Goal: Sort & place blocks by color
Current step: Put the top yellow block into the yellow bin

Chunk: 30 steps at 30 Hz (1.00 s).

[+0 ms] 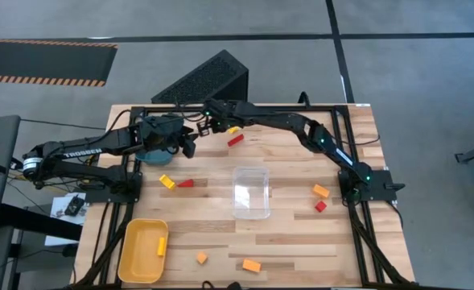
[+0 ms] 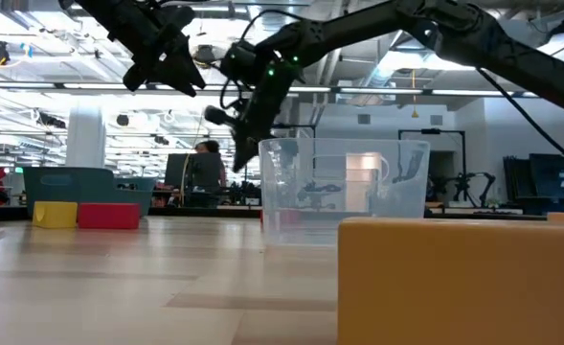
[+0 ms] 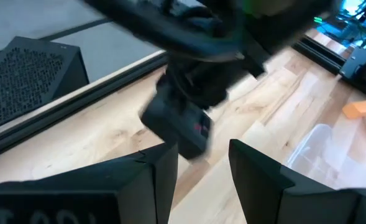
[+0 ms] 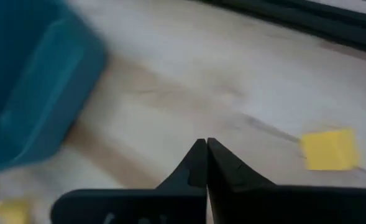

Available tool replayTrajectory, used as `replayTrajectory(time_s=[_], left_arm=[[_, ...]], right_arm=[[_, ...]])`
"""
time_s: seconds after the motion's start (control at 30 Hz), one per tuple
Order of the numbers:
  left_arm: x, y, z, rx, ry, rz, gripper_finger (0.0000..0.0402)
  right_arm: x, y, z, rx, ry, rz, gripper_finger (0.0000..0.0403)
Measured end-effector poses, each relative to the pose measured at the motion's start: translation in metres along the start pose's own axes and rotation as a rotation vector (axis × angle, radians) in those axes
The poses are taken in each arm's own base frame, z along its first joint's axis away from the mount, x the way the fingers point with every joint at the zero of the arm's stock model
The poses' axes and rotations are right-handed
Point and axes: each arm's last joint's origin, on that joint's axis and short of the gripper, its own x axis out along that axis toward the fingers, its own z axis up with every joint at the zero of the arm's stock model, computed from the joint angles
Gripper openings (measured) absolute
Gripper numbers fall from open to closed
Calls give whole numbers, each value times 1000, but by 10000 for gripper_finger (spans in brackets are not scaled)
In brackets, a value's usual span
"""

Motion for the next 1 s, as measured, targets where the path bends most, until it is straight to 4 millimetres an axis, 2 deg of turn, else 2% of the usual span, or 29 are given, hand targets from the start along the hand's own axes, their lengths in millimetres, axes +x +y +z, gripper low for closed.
replayTrajectory(time_s=[0.13, 0.23, 0.33, 0.5, 0.6, 0.73, 0.87, 1.0], left_arm=[[0, -1, 0, 32, 10, -25, 133], [0, -1, -1, 68, 19, -47, 133], [0, -2, -1, 105, 25, -62, 133], [0, -3, -1, 174, 35, -98, 133], [0, -3, -2, 229, 42, -128, 133], [0, -4, -2, 244, 53, -155, 133], [0, -3, -4, 247, 74, -151, 133], [-1, -2, -7, 255, 107, -148, 133]], right_arm=[[2, -13, 1, 114, 27, -97, 12], [9, -18, -9, 147, 53, -181, 17], [6, -13, -19, 199, 23, -241, 12], [4, -8, -22, 361, -51, -256, 6], [20, -11, -28, 471, -42, -266, 6], [50, -17, -42, 565, 19, -275, 5], [55, -14, -49, 642, 13, -278, 5], [55, -13, -50, 670, -73, -305, 4]])
